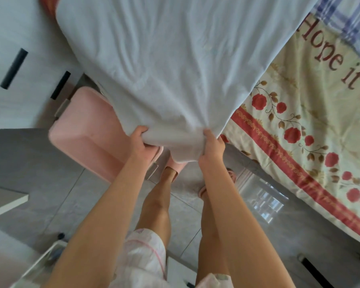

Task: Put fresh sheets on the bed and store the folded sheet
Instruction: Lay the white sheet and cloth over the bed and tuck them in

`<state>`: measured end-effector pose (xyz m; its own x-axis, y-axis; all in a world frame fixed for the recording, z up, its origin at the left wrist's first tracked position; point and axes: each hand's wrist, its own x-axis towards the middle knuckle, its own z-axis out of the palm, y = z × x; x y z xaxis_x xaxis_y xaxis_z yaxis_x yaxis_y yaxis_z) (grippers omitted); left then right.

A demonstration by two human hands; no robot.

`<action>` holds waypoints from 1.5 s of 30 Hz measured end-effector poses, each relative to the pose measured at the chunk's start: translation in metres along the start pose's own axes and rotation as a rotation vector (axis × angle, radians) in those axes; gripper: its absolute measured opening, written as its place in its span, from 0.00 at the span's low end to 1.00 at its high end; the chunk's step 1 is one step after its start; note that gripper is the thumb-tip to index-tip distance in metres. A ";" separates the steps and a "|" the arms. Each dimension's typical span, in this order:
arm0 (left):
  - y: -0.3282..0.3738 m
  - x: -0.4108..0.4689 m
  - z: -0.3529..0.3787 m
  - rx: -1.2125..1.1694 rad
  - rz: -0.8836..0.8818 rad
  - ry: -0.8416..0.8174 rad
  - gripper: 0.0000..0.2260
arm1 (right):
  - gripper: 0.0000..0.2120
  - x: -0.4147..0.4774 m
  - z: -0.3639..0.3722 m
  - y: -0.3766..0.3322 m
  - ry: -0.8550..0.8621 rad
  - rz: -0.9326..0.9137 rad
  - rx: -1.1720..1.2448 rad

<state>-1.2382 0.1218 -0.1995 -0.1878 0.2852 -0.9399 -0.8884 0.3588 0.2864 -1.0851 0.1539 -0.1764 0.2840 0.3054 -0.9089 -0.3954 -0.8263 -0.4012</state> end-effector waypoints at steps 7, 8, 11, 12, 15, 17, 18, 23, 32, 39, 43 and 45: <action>0.040 -0.083 0.008 0.217 0.122 0.075 0.07 | 0.20 -0.028 0.001 -0.047 -0.062 -0.025 -0.287; 0.045 -0.095 0.013 0.288 0.151 0.096 0.06 | 0.19 -0.039 0.000 -0.056 -0.014 -0.115 -0.416; 0.048 -0.119 0.025 0.338 0.243 0.190 0.11 | 0.17 -0.060 -0.003 -0.070 0.063 -0.252 -0.673; 0.052 -0.129 0.030 0.301 0.254 0.210 0.08 | 0.16 -0.069 -0.005 -0.076 0.069 -0.263 -0.673; 0.061 -0.140 0.035 0.239 0.241 0.277 0.09 | 0.13 -0.089 -0.001 -0.080 0.025 -0.334 -0.639; 0.065 -0.143 0.035 0.254 0.249 0.273 0.08 | 0.14 -0.105 0.006 -0.078 -0.104 -0.383 -0.661; 0.066 -0.144 0.034 0.279 0.233 0.262 0.07 | 0.16 -0.114 0.009 -0.077 -0.176 -0.398 -0.673; 0.067 -0.153 0.032 0.368 0.231 0.260 0.15 | 0.19 -0.143 0.019 -0.066 -0.345 -0.398 -0.712; 0.072 -0.172 0.038 0.372 0.410 0.221 0.26 | 0.34 -0.181 0.013 -0.060 -0.365 -0.287 -0.651; 0.104 -0.200 0.060 0.557 0.494 0.025 0.19 | 0.24 -0.227 0.004 -0.120 -0.339 -0.447 -0.405; 0.118 -0.234 0.070 1.153 1.000 -0.118 0.25 | 0.23 -0.273 0.018 -0.175 -0.438 -0.397 -0.232; 0.134 -0.243 0.088 1.264 1.269 -0.024 0.20 | 0.21 -0.307 0.024 -0.205 -0.514 -0.408 -0.143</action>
<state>-1.2749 0.1788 0.0833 -0.4164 0.9076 -0.0543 0.6094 0.3229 0.7241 -1.1126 0.2410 0.1826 -0.0800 0.7638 -0.6405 -0.2149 -0.6407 -0.7371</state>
